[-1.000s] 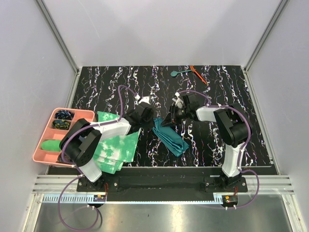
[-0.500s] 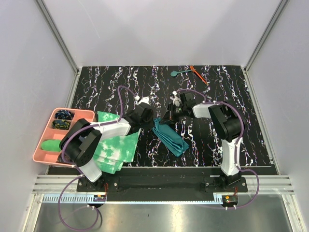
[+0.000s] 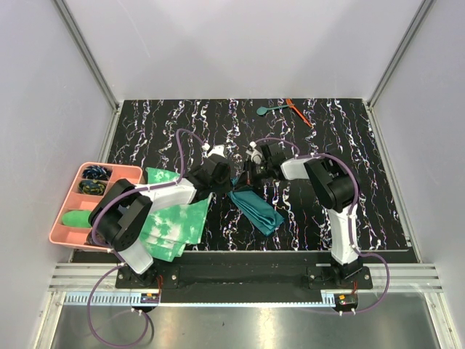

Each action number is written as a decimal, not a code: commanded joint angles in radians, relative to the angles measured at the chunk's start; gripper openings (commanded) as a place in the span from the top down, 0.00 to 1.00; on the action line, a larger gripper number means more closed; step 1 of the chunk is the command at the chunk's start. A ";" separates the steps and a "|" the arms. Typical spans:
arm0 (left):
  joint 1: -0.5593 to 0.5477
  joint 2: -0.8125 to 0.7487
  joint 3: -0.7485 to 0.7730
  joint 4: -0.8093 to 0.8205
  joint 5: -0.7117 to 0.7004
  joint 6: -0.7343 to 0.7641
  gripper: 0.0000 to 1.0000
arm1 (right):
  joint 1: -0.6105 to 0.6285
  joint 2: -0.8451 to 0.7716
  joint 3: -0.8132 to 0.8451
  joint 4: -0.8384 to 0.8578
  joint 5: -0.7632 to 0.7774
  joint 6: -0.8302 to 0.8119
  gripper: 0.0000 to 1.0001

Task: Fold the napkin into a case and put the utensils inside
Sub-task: Grasp the top corner of the smaller rectangle folded napkin from the folded napkin.

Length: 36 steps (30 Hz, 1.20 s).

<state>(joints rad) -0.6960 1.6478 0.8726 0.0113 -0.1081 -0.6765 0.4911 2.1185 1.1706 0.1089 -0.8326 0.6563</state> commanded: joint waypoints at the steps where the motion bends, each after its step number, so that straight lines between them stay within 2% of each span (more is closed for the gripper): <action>1: 0.003 -0.045 -0.011 0.073 0.027 -0.012 1.00 | 0.009 0.050 0.040 0.044 -0.013 0.016 0.90; 8: 0.001 -0.052 -0.015 0.044 0.018 -0.021 1.00 | 0.004 0.069 0.046 0.041 0.017 0.008 0.90; 15: 0.003 -0.055 -0.023 0.045 0.004 -0.020 1.00 | -0.013 -0.031 -0.020 0.034 0.007 0.020 0.90; 23: 0.001 -0.056 -0.021 0.053 0.008 -0.024 1.00 | -0.016 -0.060 -0.052 0.046 -0.013 0.029 0.91; 36: -0.008 -0.042 -0.024 0.069 0.022 -0.024 1.00 | 0.010 0.011 -0.019 0.248 -0.094 0.195 0.92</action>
<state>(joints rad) -0.6960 1.6295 0.8566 0.0212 -0.1017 -0.6910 0.4824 2.1128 1.1175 0.2443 -0.8722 0.7776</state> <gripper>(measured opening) 0.002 0.084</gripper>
